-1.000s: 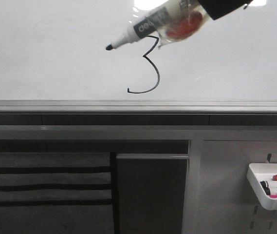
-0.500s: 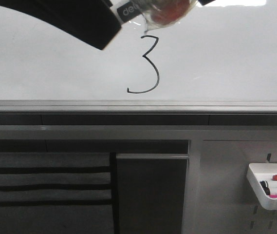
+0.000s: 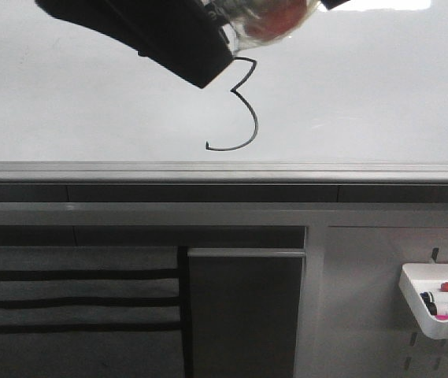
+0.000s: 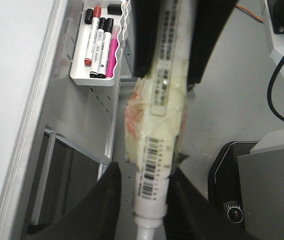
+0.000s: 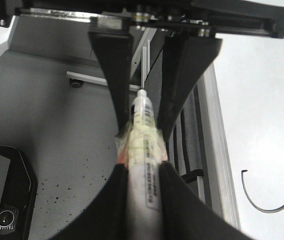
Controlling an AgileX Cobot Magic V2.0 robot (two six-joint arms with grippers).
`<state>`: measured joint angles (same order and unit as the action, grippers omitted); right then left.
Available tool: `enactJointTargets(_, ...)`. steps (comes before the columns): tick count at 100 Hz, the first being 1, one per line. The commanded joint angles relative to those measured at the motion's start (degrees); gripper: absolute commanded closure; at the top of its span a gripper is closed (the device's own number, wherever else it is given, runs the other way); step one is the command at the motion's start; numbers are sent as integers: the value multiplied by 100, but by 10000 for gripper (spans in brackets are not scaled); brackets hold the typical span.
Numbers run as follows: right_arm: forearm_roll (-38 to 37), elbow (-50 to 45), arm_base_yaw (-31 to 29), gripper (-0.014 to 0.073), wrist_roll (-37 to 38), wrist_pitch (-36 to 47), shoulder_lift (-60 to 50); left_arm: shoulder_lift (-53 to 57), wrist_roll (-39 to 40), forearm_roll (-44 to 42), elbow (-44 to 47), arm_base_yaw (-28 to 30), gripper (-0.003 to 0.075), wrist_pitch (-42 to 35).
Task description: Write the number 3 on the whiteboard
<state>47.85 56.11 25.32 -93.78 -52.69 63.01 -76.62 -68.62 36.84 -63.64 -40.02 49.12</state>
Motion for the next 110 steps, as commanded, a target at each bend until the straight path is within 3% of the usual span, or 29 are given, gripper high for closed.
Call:
enactJointTargets(1,312,208,10,589,-45,92,-112,132,-9,212,-209,-46,638,-119)
enactJointTargets(23,312,196,10,589,-45,30,-112,132,-9,212,-209,-46,738,-119)
enactJointTargets(33,312,196,10,577,-45,30,-112,132,-9,212,-209,-46,741,-119)
enactJointTargets(40,312,196,10,524,-2,73,-112,132,-9,212,-209,-46,741,-119)
enactJointTargets(60,215,196,-50,242,458,638,-168,132,-9,148,-209,6,741,-119)
enactJointTargets(76,8,196,-583,212,1138,892,-571,132,287,140,-196,557,741,-370)
enactJointTargets(95,-2,196,-1423,212,1669,782,-1038,132,744,233,266,1645,741,-1859)
enactJointTargets(110,-2,196,-1636,212,1840,531,-1079,98,901,1368,1005,2273,741,-3745)
